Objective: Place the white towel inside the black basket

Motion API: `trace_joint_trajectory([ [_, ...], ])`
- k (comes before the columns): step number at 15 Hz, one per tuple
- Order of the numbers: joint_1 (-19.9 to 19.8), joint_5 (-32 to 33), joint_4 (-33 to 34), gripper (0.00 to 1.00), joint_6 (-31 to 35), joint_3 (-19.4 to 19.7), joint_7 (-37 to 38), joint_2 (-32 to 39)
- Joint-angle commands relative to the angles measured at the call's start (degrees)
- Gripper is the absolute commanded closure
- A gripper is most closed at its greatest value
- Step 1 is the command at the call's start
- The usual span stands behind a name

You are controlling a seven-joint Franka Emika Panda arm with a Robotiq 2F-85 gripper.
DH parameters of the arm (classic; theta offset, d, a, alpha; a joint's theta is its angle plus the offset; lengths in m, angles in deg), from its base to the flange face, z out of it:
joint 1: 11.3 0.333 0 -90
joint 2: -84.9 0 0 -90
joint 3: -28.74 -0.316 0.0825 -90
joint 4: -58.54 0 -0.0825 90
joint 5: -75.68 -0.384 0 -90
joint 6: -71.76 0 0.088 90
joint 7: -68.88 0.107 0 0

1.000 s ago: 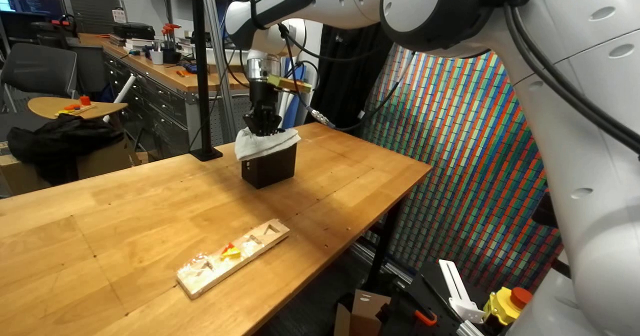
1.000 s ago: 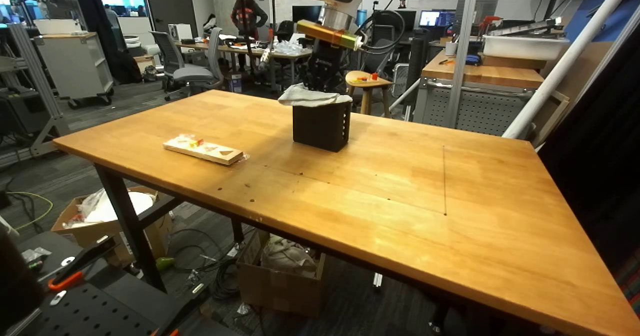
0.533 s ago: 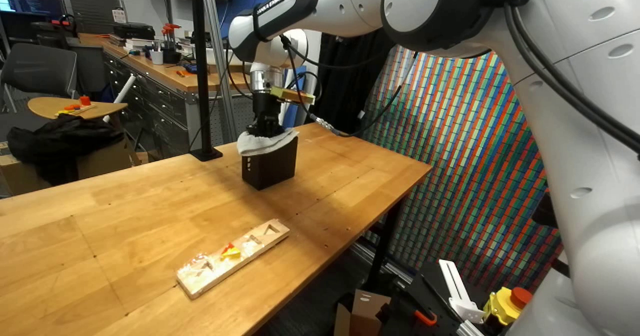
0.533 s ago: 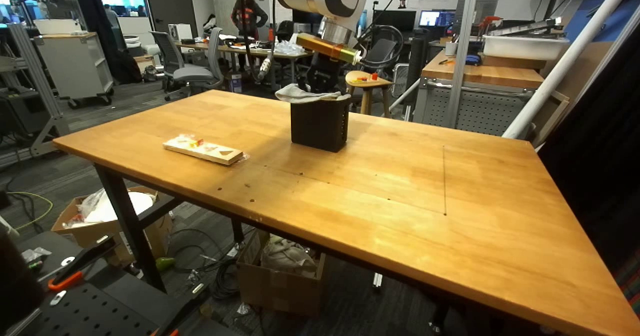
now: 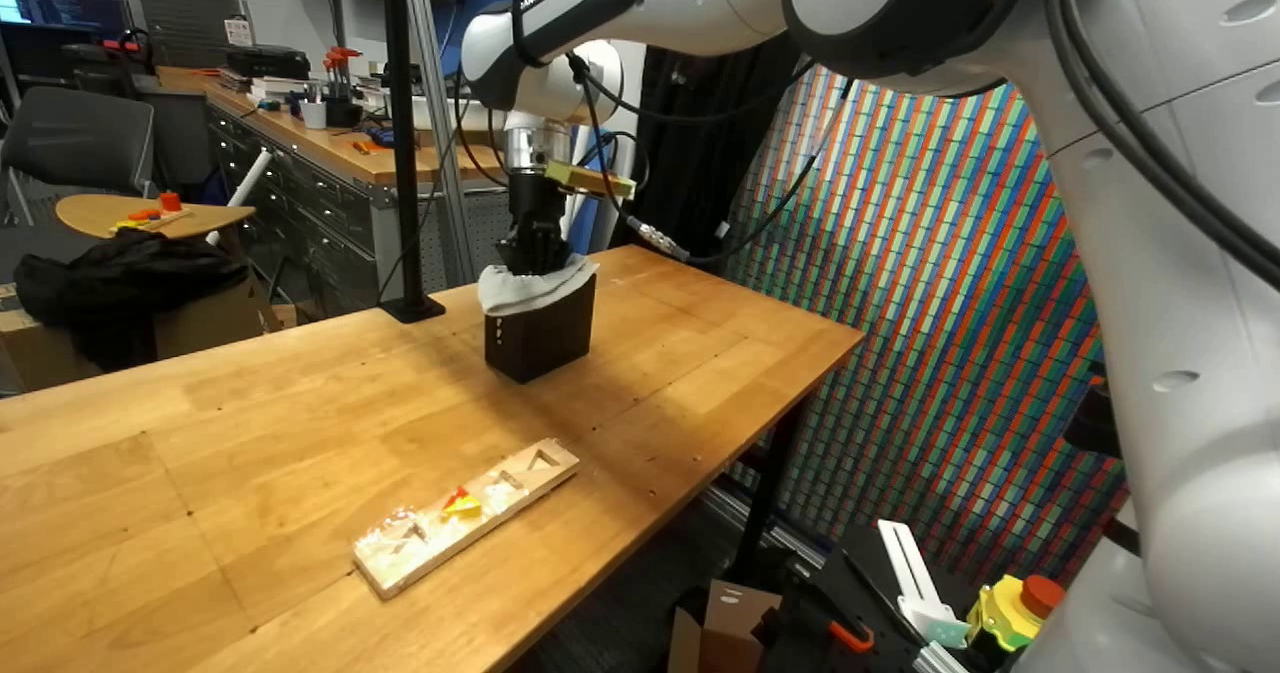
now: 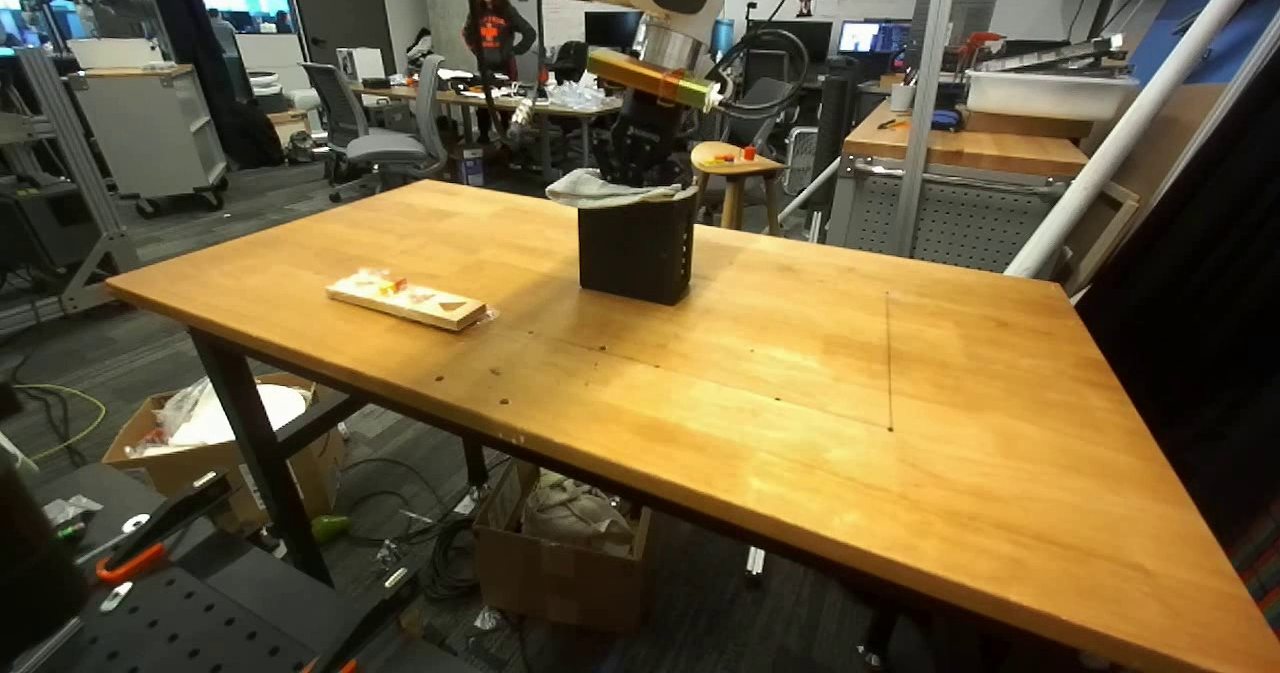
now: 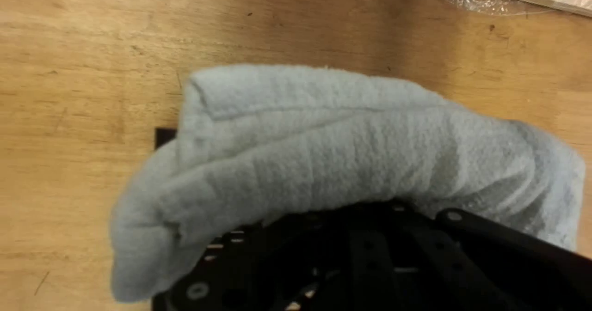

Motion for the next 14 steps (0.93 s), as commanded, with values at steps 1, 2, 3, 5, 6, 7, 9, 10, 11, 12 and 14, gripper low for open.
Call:
trace_joint_trajectory([
  [1,0.59,0.58,-5.47,0.98,2.28,0.59,0.92,-7.32],
  [2,0.8,1.01,-5.99,0.98,2.42,0.77,1.12,-8.72],
  [3,0.96,1.4,-6.64,0.98,2.61,0.9,1.3,-10.02],
  [5,1.12,1.86,-8.55,0.98,3.1,1.21,1.99,-12.69],
  [6,1.08,1.81,-10.01,0.98,3.62,1.32,2.34,-14.01],
  [7,1.05,1.74,-11.46,0.98,4.13,1.42,2.67,-15.21],
  [9,0.94,1.34,-14.85,0.98,5.53,1.7,3.15,-17.32],
  [10,0.87,1.09,-16.66,0.98,6.5,1.84,3.31,-18.22],
  [11,0.81,0.88,-18.26,0.98,7.45,1.99,3.43,-18.88],
  [12,0.77,0.73,-19.8,0.98,8.43,2.12,3.48,-19.48],
  [14,0.7,0.5,-22.51,0.98,10.42,2.38,3.45,-20.35],
])
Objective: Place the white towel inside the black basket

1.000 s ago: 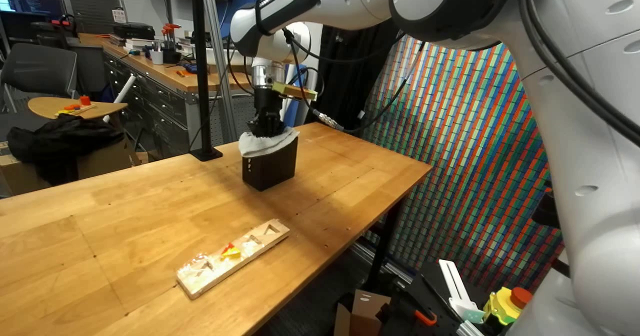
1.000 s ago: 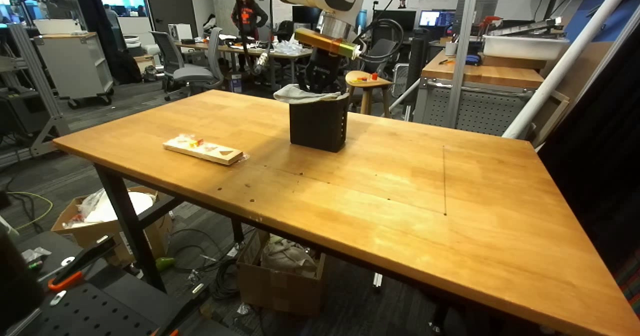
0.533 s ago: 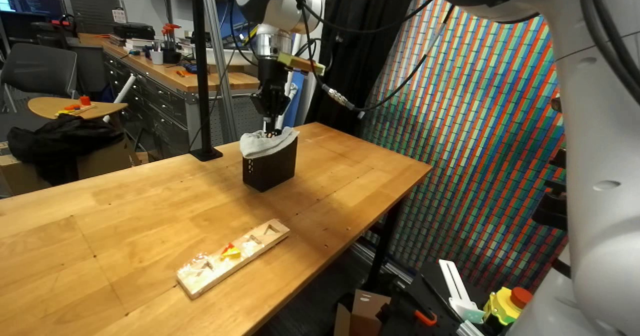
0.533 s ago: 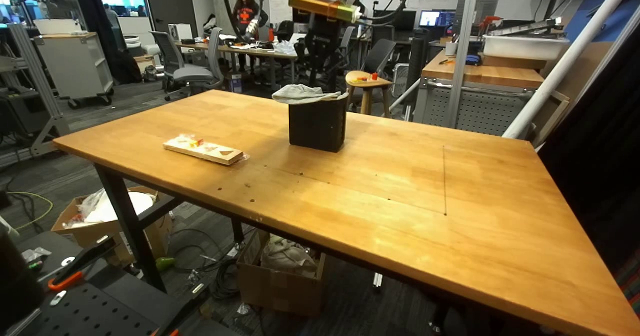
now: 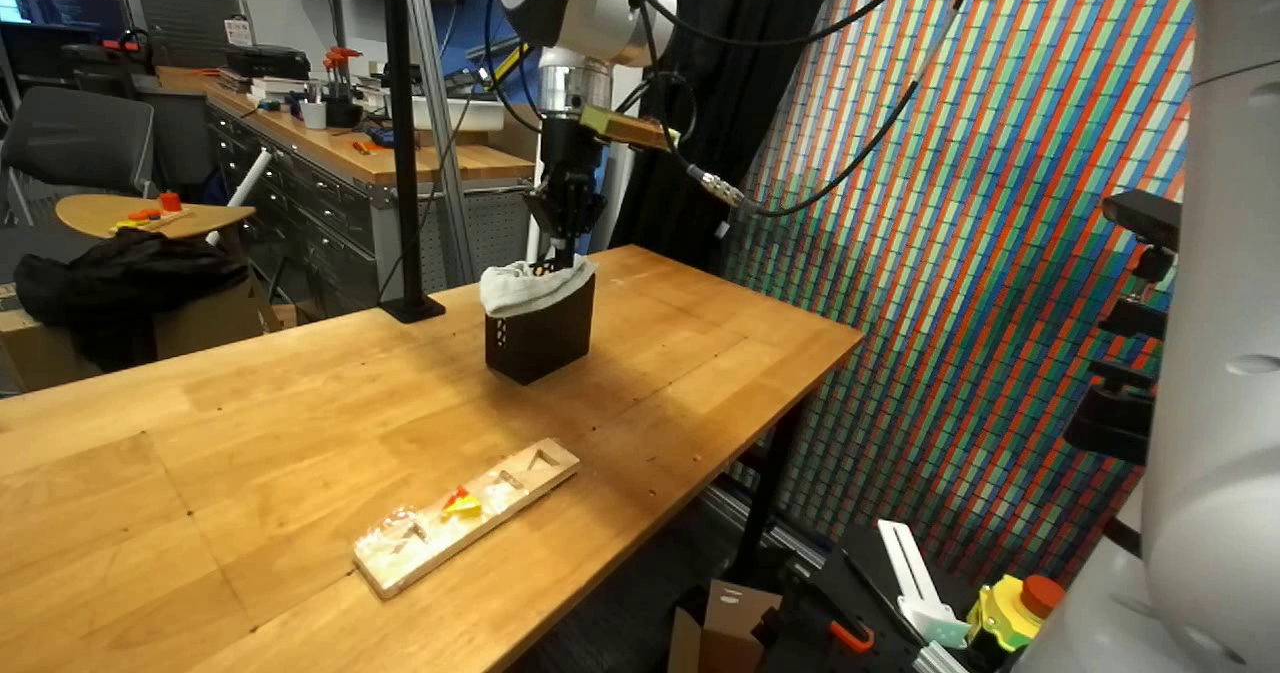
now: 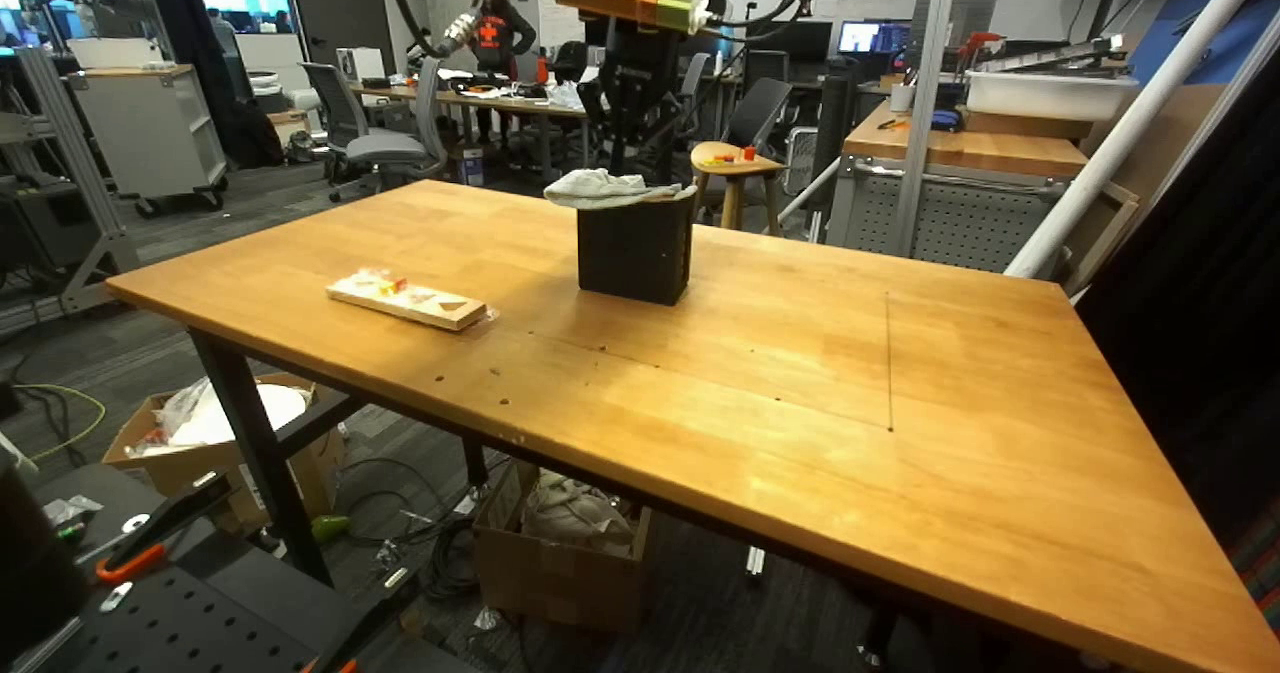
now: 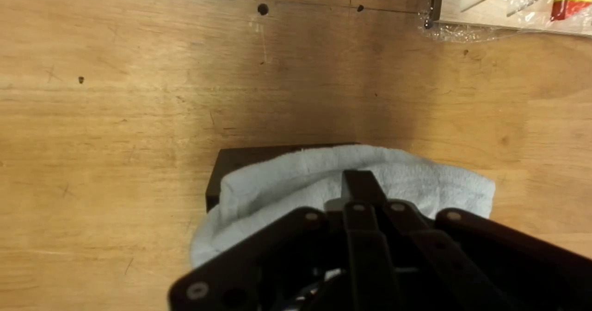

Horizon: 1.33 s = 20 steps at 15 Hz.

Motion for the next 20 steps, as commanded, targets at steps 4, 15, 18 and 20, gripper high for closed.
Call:
trace_joint_trajectory([
  [4,0.42,-0.66,-9.78,0.98,6.82,1.28,-0.03,-4.1],
  [15,0.4,-0.72,-11.89,0.98,12.1,1.18,-0.8,-3.54],
  [18,0.4,-0.78,-11.59,0.98,14.8,1.09,-0.85,-3.24],
  [20,0.45,-0.66,-11.24,0.98,15.66,1.02,-0.89,-3.11],
])
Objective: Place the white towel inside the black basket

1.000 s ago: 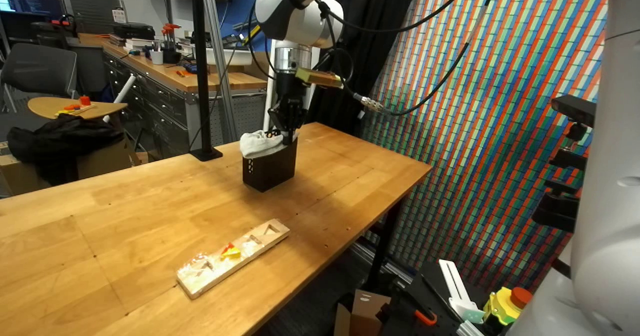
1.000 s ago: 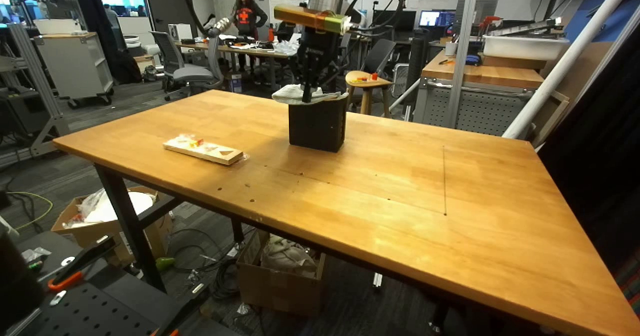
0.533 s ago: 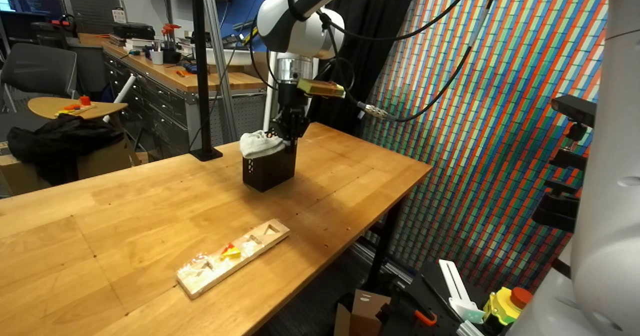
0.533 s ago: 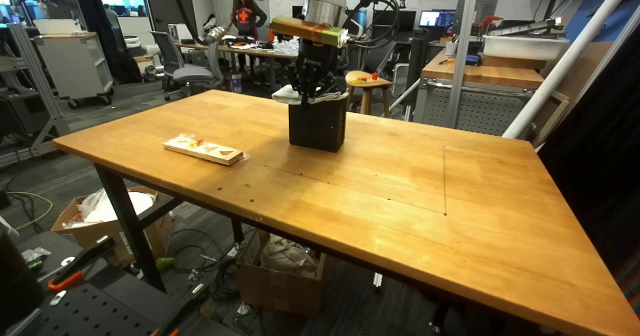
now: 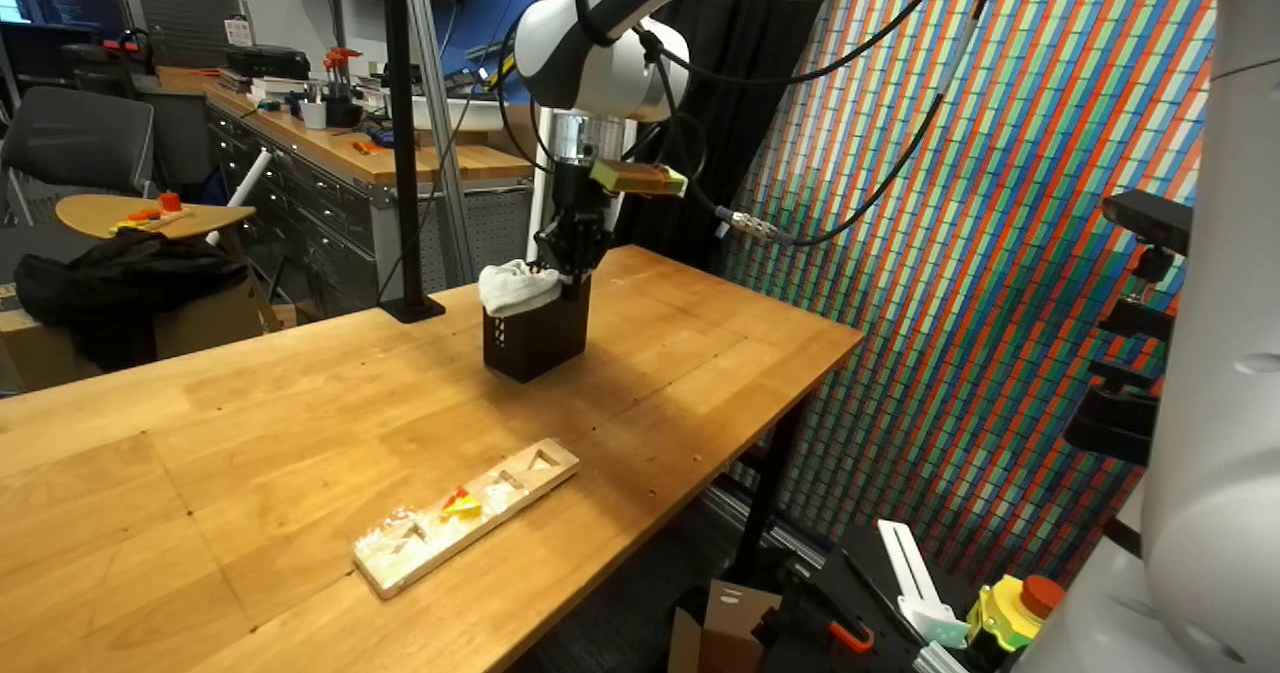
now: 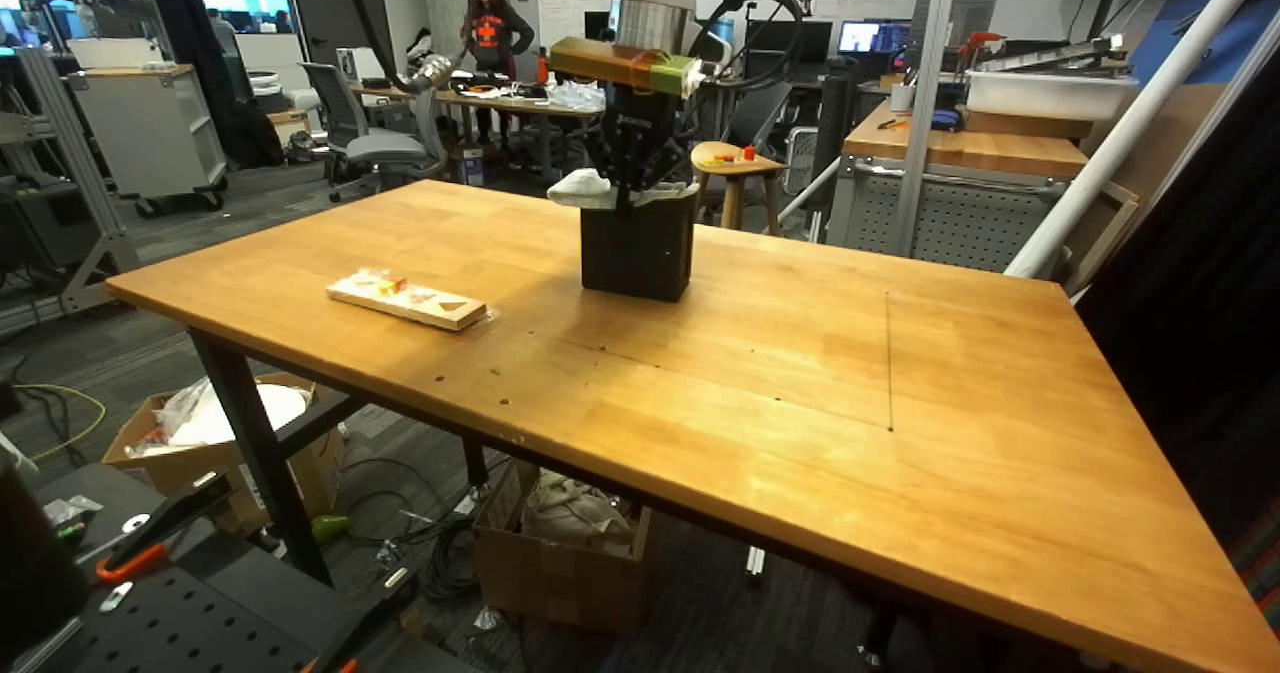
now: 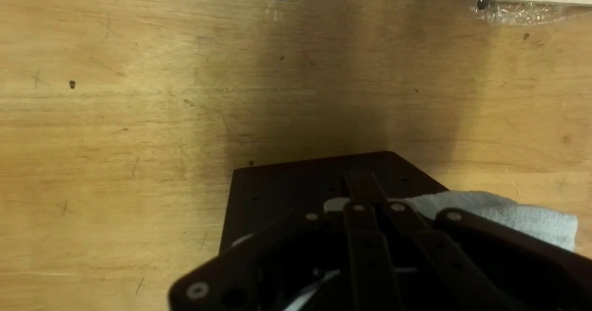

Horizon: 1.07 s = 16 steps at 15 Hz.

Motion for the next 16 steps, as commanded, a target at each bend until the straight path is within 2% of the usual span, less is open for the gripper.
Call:
trace_joint_trajectory([
  [1,0.49,-0.52,-0.88,0.98,2.97,0.32,-0.87,-1.46],
  [16,0.2,-0.7,1.0,0.98,4.09,0.45,-2.13,-3.21],
])
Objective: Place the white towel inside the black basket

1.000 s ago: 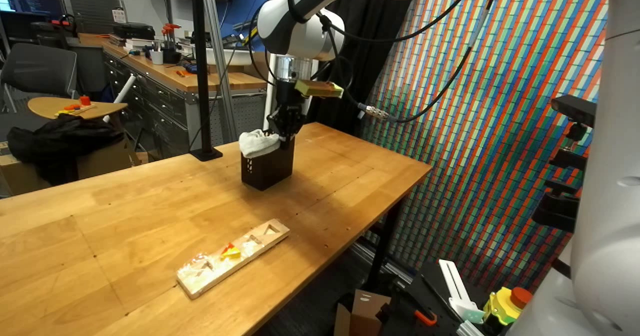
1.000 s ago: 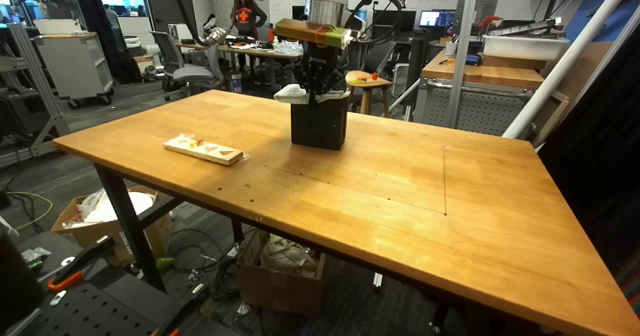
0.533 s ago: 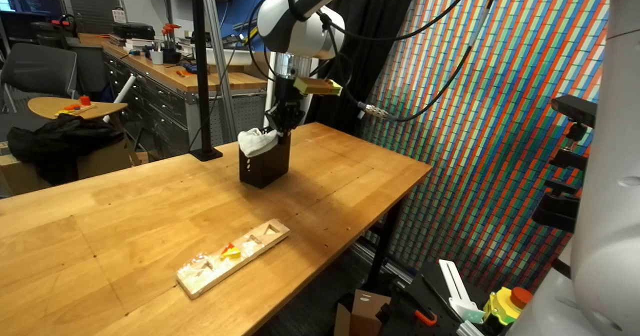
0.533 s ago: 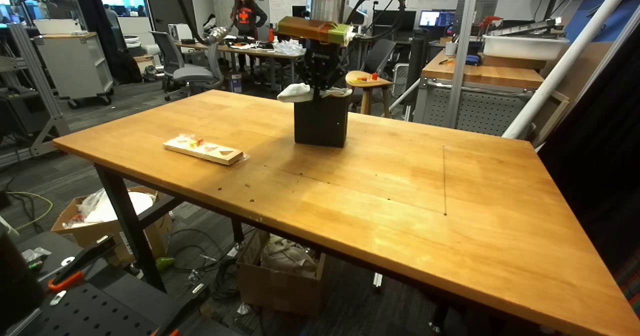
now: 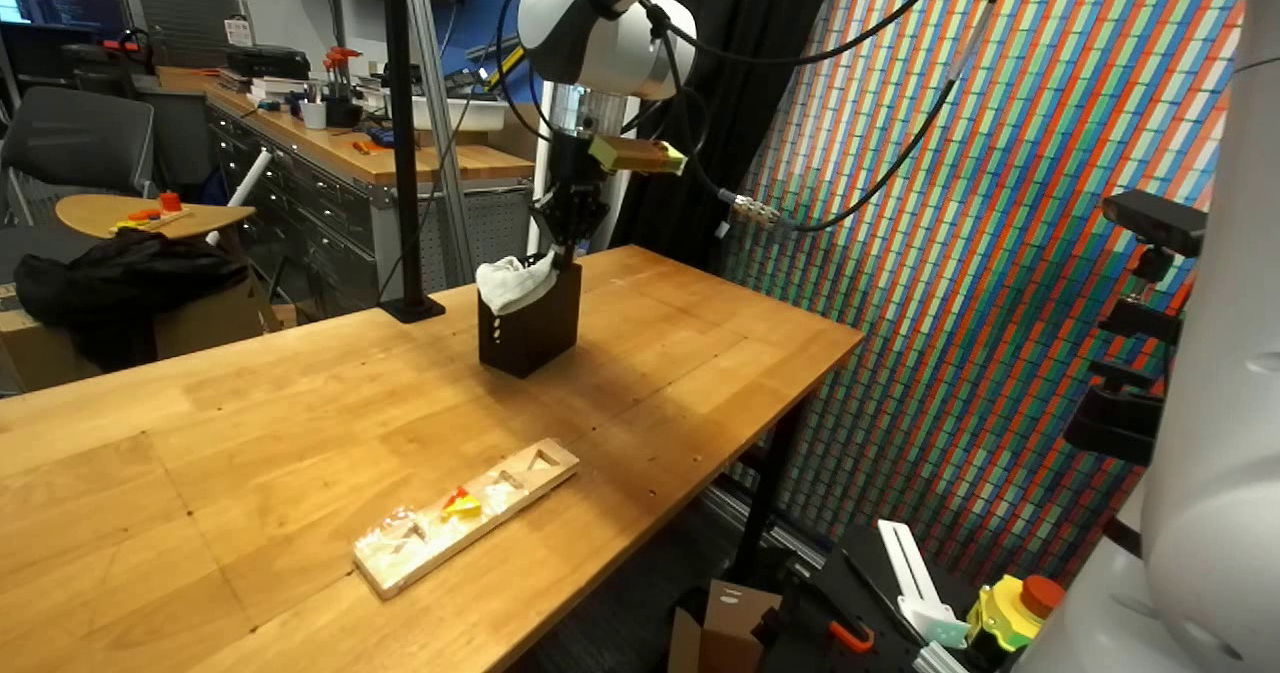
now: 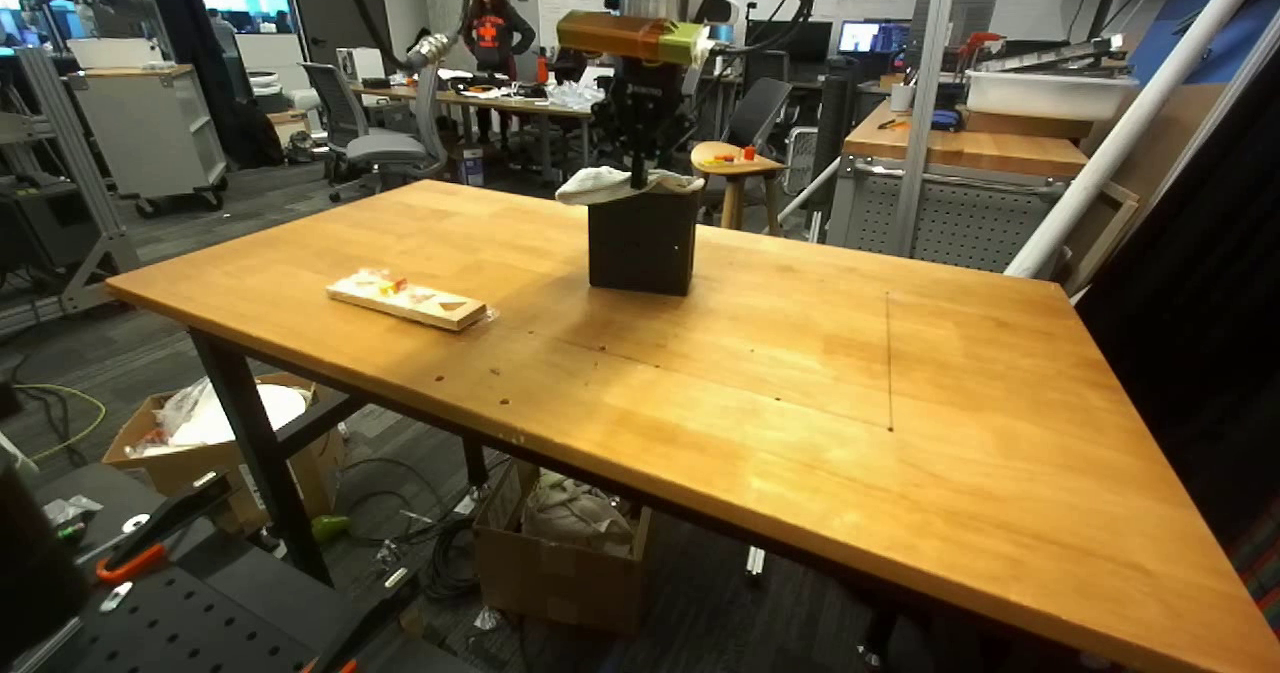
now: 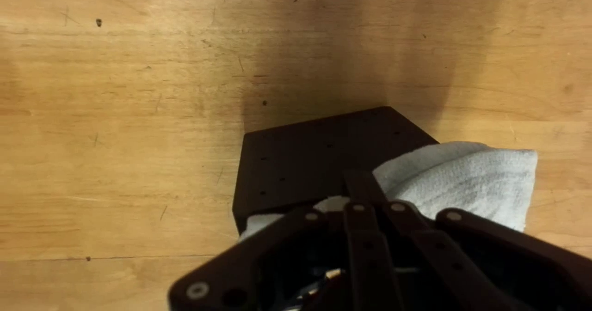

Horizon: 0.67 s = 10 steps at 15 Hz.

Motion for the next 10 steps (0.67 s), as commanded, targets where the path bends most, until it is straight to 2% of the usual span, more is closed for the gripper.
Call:
trace_joint_trajectory([
  [1,0.08,-1.07,0.63,0.98,-0.08,0.38,-1.87,-1.07],
  [10,-0.42,-3.14,2.6,0.98,-0.72,-0.05,-6.16,0.35],
])
